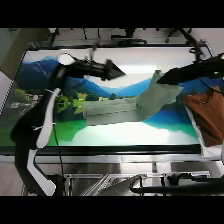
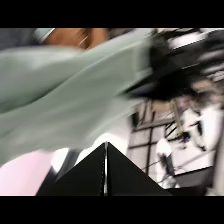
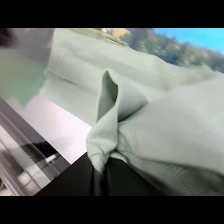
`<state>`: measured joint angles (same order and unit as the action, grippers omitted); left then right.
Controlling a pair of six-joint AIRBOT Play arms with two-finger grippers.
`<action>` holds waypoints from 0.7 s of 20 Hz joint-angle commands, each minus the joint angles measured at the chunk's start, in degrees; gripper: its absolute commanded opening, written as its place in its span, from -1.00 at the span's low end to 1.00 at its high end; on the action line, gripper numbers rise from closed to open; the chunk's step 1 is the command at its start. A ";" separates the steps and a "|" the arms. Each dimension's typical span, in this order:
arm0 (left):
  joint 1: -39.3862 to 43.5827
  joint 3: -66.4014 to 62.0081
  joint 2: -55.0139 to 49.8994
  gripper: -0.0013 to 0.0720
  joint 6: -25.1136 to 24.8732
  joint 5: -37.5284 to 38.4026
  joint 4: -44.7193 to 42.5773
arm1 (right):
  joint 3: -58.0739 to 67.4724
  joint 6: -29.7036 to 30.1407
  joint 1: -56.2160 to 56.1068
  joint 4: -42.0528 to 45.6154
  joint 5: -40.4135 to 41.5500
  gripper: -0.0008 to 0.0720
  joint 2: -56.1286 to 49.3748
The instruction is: Fold the shirts.
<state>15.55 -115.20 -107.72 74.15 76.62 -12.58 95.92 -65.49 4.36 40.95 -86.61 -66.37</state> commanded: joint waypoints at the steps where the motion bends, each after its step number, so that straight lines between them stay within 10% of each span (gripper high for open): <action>1: -8.52 1.14 9.88 -0.93 -3.48 4.87 10.69 | 0.04 -0.76 -15.23 0.00 11.65 -0.91 -4.37; 6: -13.05 1.18 20.28 -0.93 -8.04 4.48 11.06 | 0.07 3.69 -39.63 -0.04 38.84 -0.77 -18.12; 8: -13.03 1.20 22.73 -0.93 -9.86 4.98 10.51 | 0.07 6.91 -47.15 -0.22 49.11 0.17 -23.69; 14: -12.63 1.29 22.91 -0.93 -10.51 9.53 10.71 | 0.07 5.49 -43.39 5.03 40.81 0.23 -18.88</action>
<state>3.05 -113.95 -85.21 64.40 83.77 -2.22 95.92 -58.72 -40.69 43.99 -43.68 -87.57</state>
